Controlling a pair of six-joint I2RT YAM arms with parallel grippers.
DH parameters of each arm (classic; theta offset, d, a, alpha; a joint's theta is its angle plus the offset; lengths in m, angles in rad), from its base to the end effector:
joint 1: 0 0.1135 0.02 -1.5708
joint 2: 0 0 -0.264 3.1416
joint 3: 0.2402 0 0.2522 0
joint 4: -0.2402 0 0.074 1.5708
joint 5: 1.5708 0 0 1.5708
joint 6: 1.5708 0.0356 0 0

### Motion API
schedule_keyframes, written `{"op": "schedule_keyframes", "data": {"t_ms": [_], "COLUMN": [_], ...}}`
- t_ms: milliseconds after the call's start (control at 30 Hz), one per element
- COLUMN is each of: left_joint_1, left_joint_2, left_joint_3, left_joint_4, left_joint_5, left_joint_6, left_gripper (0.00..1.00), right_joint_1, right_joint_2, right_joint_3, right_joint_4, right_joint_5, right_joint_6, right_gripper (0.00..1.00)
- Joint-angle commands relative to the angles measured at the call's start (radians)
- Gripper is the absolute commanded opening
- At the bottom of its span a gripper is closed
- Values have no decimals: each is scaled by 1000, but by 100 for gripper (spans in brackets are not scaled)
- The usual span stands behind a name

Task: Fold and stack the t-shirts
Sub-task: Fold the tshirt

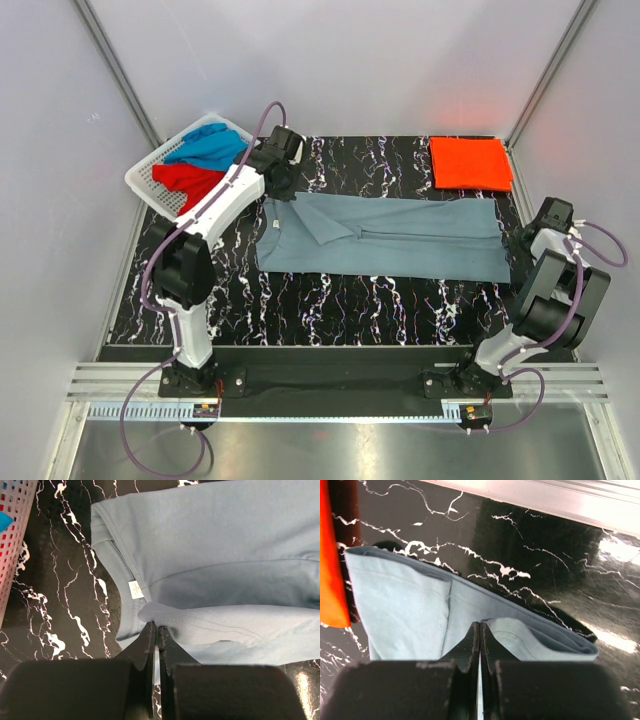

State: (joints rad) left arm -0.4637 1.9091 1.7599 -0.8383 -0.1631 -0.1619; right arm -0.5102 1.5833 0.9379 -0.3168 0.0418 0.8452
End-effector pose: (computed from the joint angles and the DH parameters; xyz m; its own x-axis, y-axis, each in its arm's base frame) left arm 0.3772 -0.1822 0.2944 -0.7950 0.2197 -0.5654 0.2363 0.9706 0.0450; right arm 0.2765 -0.1565 0.1882 -0.0945 0.9094 -0.4050 0.8732 0.2711 0.4050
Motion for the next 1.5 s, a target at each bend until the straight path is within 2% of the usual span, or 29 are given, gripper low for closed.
{"op": "schedule_keyframes", "data": {"t_ms": [0, 933, 1167, 1467], "left_joint_1": [19, 48, 51, 54], "left_joint_2": [25, 209, 255, 245], "left_joint_3": [67, 210, 253, 251], "left_joint_4": [4, -21, -24, -22], "left_joint_5": [13, 19, 22, -6], "left_joint_6": [32, 74, 74, 48], "left_gripper": [0, 0, 0, 0], "right_joint_1": [6, 29, 27, 32], "right_joint_2": [33, 153, 190, 181], "right_joint_3": [41, 114, 141, 133], "right_joint_4": [54, 88, 99, 105], "right_joint_5": [23, 20, -25, -7], "right_joint_6": [17, 18, -14, 14], "right_gripper": [0, 0, 0, 0]}}
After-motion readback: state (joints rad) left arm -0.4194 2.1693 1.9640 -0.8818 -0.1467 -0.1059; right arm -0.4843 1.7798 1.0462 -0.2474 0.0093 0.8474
